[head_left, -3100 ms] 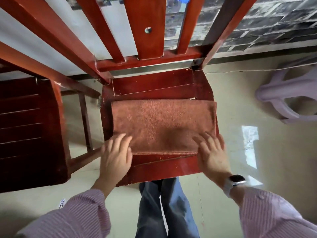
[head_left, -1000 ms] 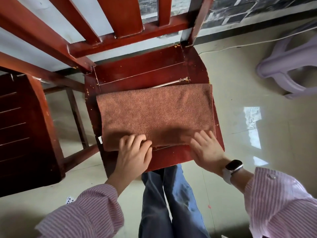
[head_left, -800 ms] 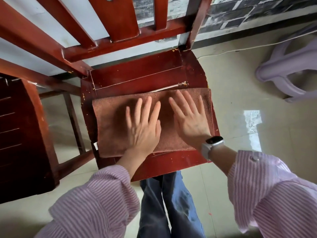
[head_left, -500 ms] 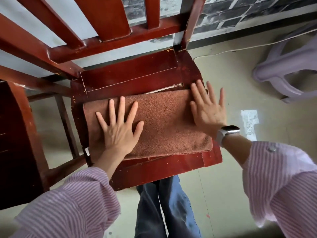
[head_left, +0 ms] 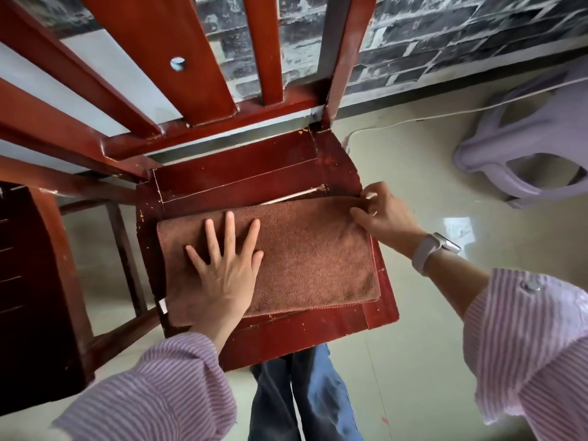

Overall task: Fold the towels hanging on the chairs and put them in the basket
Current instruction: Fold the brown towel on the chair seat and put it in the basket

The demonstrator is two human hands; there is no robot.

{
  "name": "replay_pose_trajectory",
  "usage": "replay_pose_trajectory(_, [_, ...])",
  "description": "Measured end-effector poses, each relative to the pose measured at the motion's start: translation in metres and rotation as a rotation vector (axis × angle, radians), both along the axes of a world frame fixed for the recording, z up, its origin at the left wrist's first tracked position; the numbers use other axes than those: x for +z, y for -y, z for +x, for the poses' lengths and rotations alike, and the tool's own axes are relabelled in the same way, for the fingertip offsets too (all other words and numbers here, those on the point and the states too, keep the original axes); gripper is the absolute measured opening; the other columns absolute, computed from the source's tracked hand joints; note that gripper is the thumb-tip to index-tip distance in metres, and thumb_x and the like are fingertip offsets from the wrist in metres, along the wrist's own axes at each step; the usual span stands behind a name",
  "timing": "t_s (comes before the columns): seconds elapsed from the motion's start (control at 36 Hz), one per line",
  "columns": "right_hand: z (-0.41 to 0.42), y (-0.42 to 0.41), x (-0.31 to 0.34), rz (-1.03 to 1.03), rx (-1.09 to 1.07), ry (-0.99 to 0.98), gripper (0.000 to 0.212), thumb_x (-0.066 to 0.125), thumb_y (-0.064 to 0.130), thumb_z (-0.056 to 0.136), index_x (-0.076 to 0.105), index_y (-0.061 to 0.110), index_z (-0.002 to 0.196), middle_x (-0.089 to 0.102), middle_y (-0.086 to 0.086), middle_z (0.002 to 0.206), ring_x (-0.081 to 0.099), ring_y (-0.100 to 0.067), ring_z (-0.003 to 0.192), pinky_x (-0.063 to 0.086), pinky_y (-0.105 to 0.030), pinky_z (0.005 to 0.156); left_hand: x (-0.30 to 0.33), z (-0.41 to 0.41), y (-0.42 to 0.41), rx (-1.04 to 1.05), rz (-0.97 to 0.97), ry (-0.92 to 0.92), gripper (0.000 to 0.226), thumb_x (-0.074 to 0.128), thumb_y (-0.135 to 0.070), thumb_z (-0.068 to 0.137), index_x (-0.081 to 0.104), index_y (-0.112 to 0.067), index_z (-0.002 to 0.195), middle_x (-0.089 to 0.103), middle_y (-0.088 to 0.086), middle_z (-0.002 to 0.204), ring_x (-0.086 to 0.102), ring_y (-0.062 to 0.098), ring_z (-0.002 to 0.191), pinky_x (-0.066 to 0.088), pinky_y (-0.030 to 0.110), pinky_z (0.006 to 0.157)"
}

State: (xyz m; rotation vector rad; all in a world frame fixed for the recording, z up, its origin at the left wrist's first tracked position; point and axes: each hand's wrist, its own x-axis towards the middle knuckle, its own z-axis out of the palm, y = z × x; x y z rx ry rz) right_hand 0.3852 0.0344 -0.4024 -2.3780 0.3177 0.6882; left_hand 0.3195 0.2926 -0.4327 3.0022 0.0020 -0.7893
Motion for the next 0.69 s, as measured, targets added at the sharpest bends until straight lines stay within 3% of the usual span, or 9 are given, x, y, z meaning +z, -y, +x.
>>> replay_pose_trajectory(0.14, [-0.012, 0.005, 0.004, 0.011, -0.041, -0.144, 0.025, 0.056, 0.03, 0.086, 0.052, 0.014, 0.105, 0.061, -0.004, 0.094, 0.058, -0.023, 0.083, 0.047, -0.03, 0.069, 0.006, 0.003, 0.004, 0.004, 0.019, -0.003, 0.06, 0.038, -0.045, 0.091, 0.008, -0.039, 0.143, 0.002, 0.009, 0.156, -0.004, 0.041, 0.14, 0.009, 0.073, 0.1])
replay_pose_trajectory(0.19, [-0.022, 0.002, 0.004, -0.019, -0.028, -0.186, 0.012, 0.055, 0.028, 0.086, 0.053, 0.017, 0.091, 0.062, -0.005, 0.084, 0.058, -0.023, 0.075, 0.048, -0.03, 0.064, 0.008, 0.004, 0.006, 0.005, 0.03, -0.026, 0.06, 0.034, -0.046, 0.093, 0.003, -0.041, 0.144, -0.005, 0.008, 0.156, -0.009, 0.04, 0.14, 0.009, 0.072, 0.102])
replay_pose_trajectory(0.31, [-0.043, -0.002, 0.004, 0.012, -0.131, -0.165, 0.012, 0.058, 0.021, 0.086, 0.052, 0.014, 0.077, 0.056, -0.004, 0.071, 0.053, -0.02, 0.065, 0.035, -0.024, 0.052, 0.013, 0.007, 0.007, 0.018, 0.008, -0.065, 0.059, 0.032, -0.046, 0.094, 0.0, -0.042, 0.143, -0.01, 0.007, 0.156, -0.013, 0.038, 0.14, 0.011, 0.068, 0.105])
replay_pose_trajectory(0.39, [-0.054, -0.011, 0.012, 0.135, -0.259, -0.099, 0.019, 0.061, 0.019, 0.084, 0.048, 0.021, 0.07, 0.056, -0.002, 0.075, 0.053, -0.021, 0.073, 0.038, -0.026, 0.059, 0.012, 0.008, 0.004, 0.054, -0.076, -0.032, 0.058, 0.044, -0.04, 0.093, 0.015, -0.039, 0.144, -0.001, 0.008, 0.156, -0.007, 0.037, 0.141, 0.012, 0.065, 0.105])
replay_pose_trajectory(0.44, [-0.058, -0.023, 0.024, 0.184, -0.274, -0.06, 0.027, 0.063, 0.021, 0.083, 0.043, 0.027, 0.066, 0.054, 0.001, 0.072, 0.053, -0.02, 0.073, 0.039, -0.027, 0.061, 0.016, 0.008, 0.001, 0.144, -0.255, 0.093, 0.051, 0.058, -0.026, 0.088, 0.043, -0.027, 0.136, 0.022, 0.01, 0.152, 0.013, 0.037, 0.14, 0.018, 0.058, 0.107])
replay_pose_trajectory(0.5, [-0.061, -0.042, 0.039, 0.23, -0.243, -0.039, 0.026, 0.065, 0.024, 0.082, 0.044, 0.027, 0.067, 0.057, 0.002, 0.075, 0.055, -0.017, 0.072, 0.04, -0.025, 0.061, 0.022, 0.009, -0.002, 0.301, -0.506, 0.229, 0.031, 0.062, -0.011, 0.084, 0.063, -0.013, 0.114, 0.049, 0.01, 0.133, 0.042, 0.03, 0.127, 0.032, 0.042, 0.106])
replay_pose_trajectory(0.56, [-0.063, -0.065, 0.054, 0.289, -0.229, -0.042, 0.018, 0.067, 0.027, 0.081, 0.051, 0.024, 0.071, 0.058, 0.007, 0.074, 0.056, -0.009, 0.071, 0.042, -0.019, 0.061, 0.037, 0.009, -0.007, 0.612, -0.808, 0.187, 0.019, 0.057, -0.007, 0.087, 0.066, -0.015, 0.101, 0.061, 0.003, 0.11, 0.059, 0.02, 0.104, 0.045, 0.031, 0.095])
replay_pose_trajectory(0.64, [-0.063, -0.108, 0.065, 0.477, -0.249, -0.054, 0.009, 0.068, 0.019, 0.08, 0.06, 0.018, 0.08, 0.061, 0.009, 0.072, 0.056, 0.0, 0.066, 0.046, -0.016, 0.07, 0.06, 0.008, -0.014, 1.162, -1.249, -0.206, 0.02, 0.044, -0.013, 0.095, 0.064, -0.017, 0.092, 0.069, 0.002, 0.09, 0.065, 0.018, 0.085, 0.053, 0.031, 0.08])
replay_pose_trajectory(0.69, [-0.064, -0.133, 0.067, 0.662, -0.293, -0.108, 0.008, 0.064, 0.011, 0.083, 0.064, 0.011, 0.091, 0.066, -0.002, 0.082, 0.062, -0.011, 0.075, 0.053, -0.03, 0.08, 0.063, 0.003, -0.024, 1.401, -1.378, -0.376, 0.033, 0.038, -0.022, 0.097, 0.068, -0.015, 0.087, 0.072, 0.004, 0.079, 0.068, 0.019, 0.076, 0.056, 0.031, 0.068])
